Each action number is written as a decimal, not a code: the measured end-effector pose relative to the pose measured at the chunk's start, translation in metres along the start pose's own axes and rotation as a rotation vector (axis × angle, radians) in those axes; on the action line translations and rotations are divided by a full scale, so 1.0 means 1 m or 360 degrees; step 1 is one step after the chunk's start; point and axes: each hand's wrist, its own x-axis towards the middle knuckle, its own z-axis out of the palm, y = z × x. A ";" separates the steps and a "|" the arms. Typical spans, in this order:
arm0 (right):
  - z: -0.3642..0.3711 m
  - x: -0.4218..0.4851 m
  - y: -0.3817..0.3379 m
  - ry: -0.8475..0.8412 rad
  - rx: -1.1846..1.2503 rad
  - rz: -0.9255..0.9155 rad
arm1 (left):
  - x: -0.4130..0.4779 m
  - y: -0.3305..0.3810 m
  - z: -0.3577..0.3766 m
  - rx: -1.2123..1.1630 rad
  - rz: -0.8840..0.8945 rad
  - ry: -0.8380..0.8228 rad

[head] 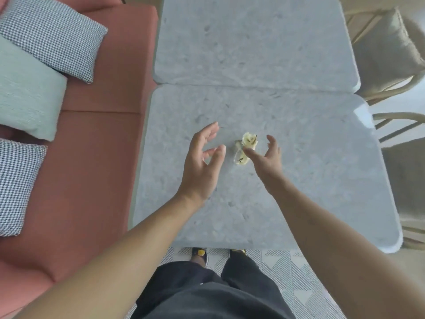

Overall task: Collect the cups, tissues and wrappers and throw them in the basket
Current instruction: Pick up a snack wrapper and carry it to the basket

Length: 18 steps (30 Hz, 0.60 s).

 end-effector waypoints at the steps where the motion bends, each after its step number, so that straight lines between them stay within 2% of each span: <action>1: 0.004 0.014 0.005 -0.0045 -0.0072 0.0000 | 0.003 -0.003 0.004 0.0019 -0.0020 0.0041; 6: 0.022 0.063 0.020 -0.0247 -0.0373 0.0072 | 0.008 -0.007 0.014 0.0053 -0.0099 0.0234; 11: 0.034 0.084 0.030 -0.0314 -0.0631 -0.0061 | 0.004 -0.008 0.020 0.0058 -0.0159 0.0456; 18: 0.055 0.061 0.002 -0.0502 -0.0365 -0.0162 | -0.023 -0.002 0.018 0.0053 -0.0193 0.0713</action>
